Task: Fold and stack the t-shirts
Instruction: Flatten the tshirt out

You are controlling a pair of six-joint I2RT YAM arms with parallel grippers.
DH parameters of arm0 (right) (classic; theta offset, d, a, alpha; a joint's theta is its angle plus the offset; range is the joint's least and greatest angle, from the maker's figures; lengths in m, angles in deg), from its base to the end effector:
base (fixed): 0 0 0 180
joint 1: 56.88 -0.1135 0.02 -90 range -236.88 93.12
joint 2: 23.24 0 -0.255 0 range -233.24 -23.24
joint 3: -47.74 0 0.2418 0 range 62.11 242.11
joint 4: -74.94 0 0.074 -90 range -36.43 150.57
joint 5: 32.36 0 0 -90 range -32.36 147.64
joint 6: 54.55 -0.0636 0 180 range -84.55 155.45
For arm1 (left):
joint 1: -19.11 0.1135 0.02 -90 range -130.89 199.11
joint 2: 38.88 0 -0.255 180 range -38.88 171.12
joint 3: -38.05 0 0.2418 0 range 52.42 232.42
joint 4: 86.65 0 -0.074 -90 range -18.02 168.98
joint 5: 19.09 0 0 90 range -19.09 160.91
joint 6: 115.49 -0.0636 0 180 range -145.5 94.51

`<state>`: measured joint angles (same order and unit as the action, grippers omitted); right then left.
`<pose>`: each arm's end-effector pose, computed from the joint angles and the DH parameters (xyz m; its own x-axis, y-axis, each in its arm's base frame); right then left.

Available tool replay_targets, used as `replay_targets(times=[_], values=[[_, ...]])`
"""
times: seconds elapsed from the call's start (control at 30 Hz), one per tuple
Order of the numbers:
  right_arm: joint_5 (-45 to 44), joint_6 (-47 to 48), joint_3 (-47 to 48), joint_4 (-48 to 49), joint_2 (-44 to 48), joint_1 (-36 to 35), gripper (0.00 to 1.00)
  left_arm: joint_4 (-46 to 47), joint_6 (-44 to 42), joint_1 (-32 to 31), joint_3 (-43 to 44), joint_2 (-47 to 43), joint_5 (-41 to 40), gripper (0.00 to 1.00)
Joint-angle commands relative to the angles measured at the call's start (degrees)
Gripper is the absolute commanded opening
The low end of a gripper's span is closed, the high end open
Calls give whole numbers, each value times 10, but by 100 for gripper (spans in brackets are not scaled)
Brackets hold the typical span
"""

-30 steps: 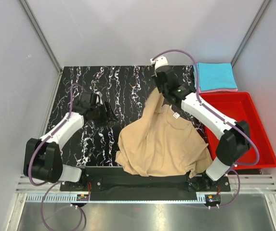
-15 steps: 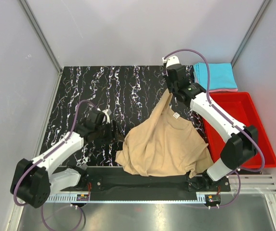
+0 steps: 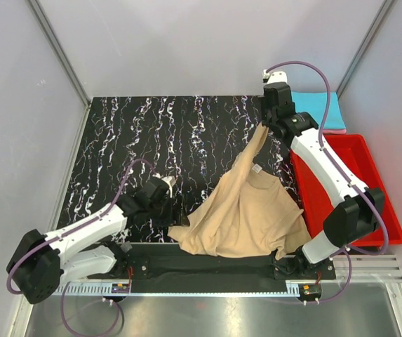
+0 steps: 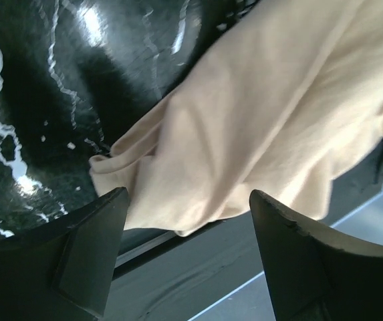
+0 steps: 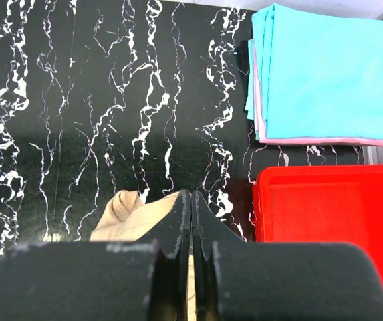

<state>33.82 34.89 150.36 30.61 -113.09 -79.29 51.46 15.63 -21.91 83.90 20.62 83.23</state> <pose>0.3498 0.1165 0.3528 -0.4841 -0.1900 -0.8541 -0.0259 0.9788 -0.2030 0.1439 -0.1432 0.1639 -0.9502 -0.0250 -0.3106 0.1426 0.8515 -0.5046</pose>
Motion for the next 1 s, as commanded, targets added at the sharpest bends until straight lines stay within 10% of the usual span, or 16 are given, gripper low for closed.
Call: replay_targets(times=[0.0, 0.43, 0.73, 0.9, 0.97], values=[[-2, -21, 42, -16, 14, 8, 0, -1, 12, -18, 10, 18, -47, 79], [-62, -75, 105, -99, -24, 49, 0, -115, 38, -28, 43, -28, -93, 77], [-49, -99, 65, -106, 2, 53, 0, -12, 41, -27, 26, 86, -59, 68], [-37, -101, 95, -142, 5, 53, 0, -45, 18, -27, 85, 138, -70, 3], [-43, -110, 158, -186, 2, 53, 0, -155, -13, -27, 185, 136, -145, 0]])
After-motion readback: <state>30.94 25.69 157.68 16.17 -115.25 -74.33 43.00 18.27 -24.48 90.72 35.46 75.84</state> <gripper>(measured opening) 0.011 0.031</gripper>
